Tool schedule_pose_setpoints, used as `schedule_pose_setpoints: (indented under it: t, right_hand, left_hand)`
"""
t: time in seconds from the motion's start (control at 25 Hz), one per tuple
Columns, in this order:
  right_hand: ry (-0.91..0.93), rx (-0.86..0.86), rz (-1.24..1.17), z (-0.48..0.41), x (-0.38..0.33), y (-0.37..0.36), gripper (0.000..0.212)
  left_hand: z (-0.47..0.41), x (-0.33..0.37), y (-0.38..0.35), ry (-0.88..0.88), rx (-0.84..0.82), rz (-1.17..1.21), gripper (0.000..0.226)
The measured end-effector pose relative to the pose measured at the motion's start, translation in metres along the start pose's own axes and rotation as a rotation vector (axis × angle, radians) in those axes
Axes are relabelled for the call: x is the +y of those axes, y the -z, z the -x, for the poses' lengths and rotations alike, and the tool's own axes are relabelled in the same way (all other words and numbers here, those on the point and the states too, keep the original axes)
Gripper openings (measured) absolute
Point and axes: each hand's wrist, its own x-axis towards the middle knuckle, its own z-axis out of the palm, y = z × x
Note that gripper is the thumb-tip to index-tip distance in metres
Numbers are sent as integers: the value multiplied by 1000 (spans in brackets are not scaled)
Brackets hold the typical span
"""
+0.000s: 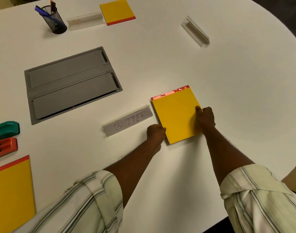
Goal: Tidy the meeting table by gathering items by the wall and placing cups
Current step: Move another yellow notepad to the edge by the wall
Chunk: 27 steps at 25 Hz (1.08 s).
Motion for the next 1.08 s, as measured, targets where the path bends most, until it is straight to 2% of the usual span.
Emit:
schedule_pose_setpoints:
  t: [0.28,0.48,0.72,0.88,1.08]
  right_hand:
    - [165,152,-139,47,-17,30,41]
    - [302,198,-213,108,-59,27,38]
    - [360,98,-329,200,-95,-26,33]
    - [326,8,-401,265,-111,-68,25]
    - [306,-85,-427,325,-126,-117,31]
  left_hand:
    - [43,8,11,-113,-63,89,15]
    - [76,14,56,-211,71,144,20]
    - [115,-5,154,-285,294,253,28]
    - [129,-22,226,-283,370,266,28]
    - [147,-45,297,-266,448,323,32]
